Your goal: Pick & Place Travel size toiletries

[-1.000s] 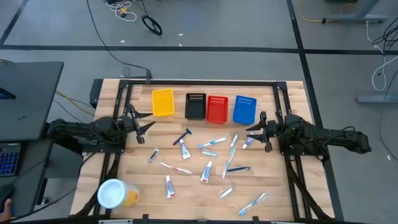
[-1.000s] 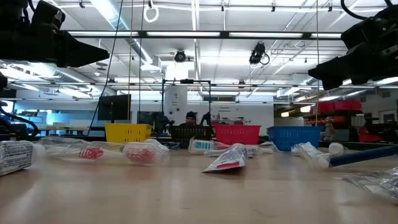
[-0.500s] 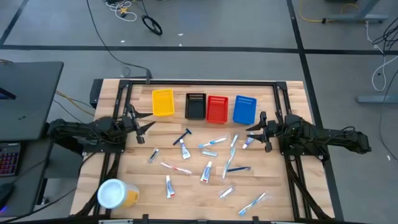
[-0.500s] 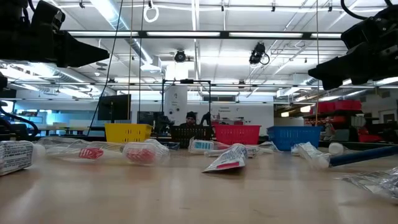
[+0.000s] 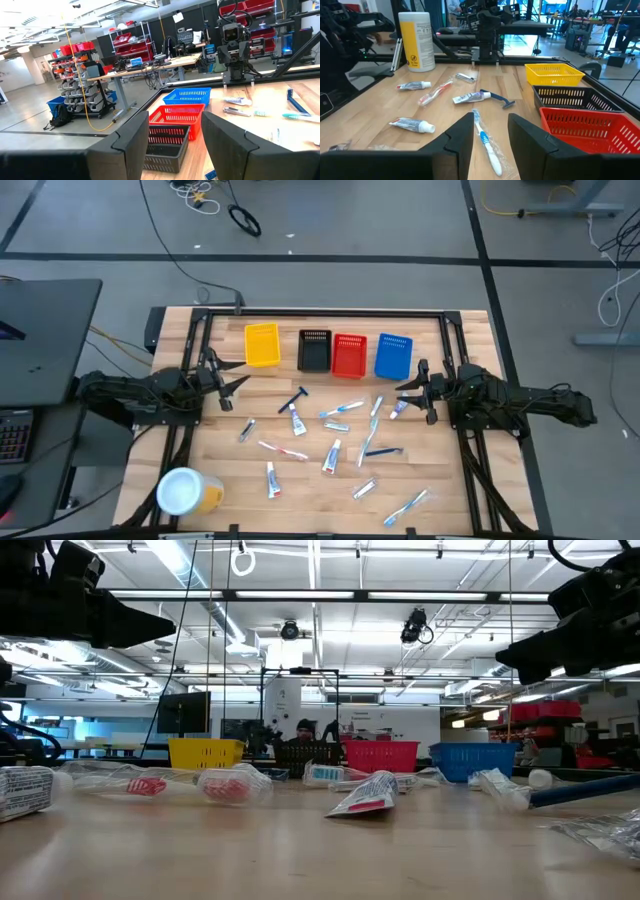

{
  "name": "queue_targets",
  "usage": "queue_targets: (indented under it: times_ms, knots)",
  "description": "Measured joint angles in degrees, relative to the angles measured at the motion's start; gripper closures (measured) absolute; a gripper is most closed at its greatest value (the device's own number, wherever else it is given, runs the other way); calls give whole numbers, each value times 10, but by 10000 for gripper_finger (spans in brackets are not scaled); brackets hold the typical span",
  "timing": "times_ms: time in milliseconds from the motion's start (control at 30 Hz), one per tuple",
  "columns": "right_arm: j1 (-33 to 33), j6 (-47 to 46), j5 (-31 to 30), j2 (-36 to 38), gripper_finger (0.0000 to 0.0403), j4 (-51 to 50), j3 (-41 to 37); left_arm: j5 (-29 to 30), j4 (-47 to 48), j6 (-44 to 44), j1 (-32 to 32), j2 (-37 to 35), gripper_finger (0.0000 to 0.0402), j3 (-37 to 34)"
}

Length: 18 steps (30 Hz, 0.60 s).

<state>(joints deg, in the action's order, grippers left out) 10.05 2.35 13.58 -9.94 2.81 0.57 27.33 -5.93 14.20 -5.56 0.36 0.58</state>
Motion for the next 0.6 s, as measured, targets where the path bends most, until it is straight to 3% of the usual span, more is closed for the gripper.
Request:
queue_targets:
  times_ms: [467, 600]
  knots:
    - [0, 0, 0, 0, 272, 0, 0, 0, 0, 0, 0, 0, 213, 0]
    - [0, 0, 0, 0, 272, 0, 0, 2, -13, 115, 0, 0, 213, 0]
